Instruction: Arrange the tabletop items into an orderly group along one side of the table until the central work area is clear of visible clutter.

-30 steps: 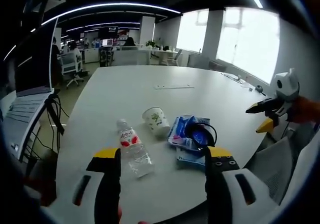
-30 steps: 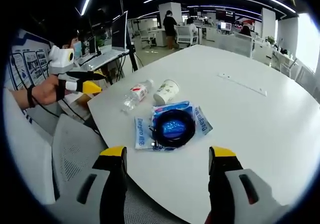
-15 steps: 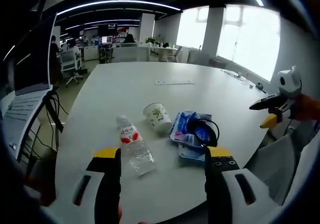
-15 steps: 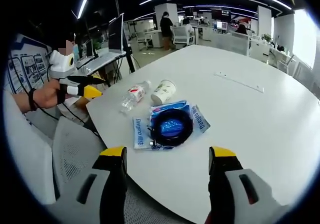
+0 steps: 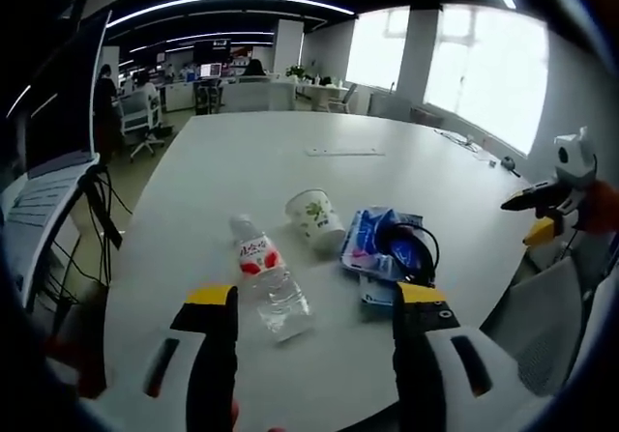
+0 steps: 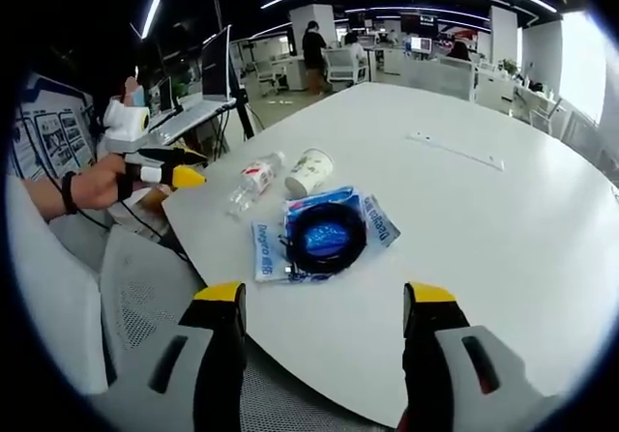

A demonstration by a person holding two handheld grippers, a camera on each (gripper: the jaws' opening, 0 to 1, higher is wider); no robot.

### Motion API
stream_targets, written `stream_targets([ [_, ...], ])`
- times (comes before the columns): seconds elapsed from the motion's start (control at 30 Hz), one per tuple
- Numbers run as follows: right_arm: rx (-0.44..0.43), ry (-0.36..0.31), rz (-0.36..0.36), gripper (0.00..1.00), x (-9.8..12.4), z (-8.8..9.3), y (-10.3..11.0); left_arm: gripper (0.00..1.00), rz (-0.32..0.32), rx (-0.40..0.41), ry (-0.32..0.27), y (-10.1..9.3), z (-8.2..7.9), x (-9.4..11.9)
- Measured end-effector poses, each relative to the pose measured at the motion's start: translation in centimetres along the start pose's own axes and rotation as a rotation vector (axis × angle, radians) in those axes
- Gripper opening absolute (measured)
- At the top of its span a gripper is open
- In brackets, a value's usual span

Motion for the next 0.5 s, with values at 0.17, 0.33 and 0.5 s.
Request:
stream_targets([
  [0.17,-0.002,0.007,0.003,0.65,-0.1,0.1,0.1,0.64,-0.006,0.007,0.008,1.1,0.1,-1.0],
  [0.33,-0.01,0.015,0.011,0.65,0.0,0.2,0.2,0.62,-0.017,0.015,0.006,1.7,-0.3,-1.8],
  [0.5,-0.016,0.02,0.017,0.65,0.0,0.3,0.2,0.61,-0.025,0.016,0.018,2.4,-0.4,-3.2],
])
Point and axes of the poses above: the point that each gripper's makers call its tool centre point, and the gripper's own axes: x roughly backward along the fingers, y roughly to its left, z roughly out of its underside, the point moved 8 cm from there along x, roughly backward along the fingers, and after that the axes turned 9 degrees about -y, right-handed, at the moved point
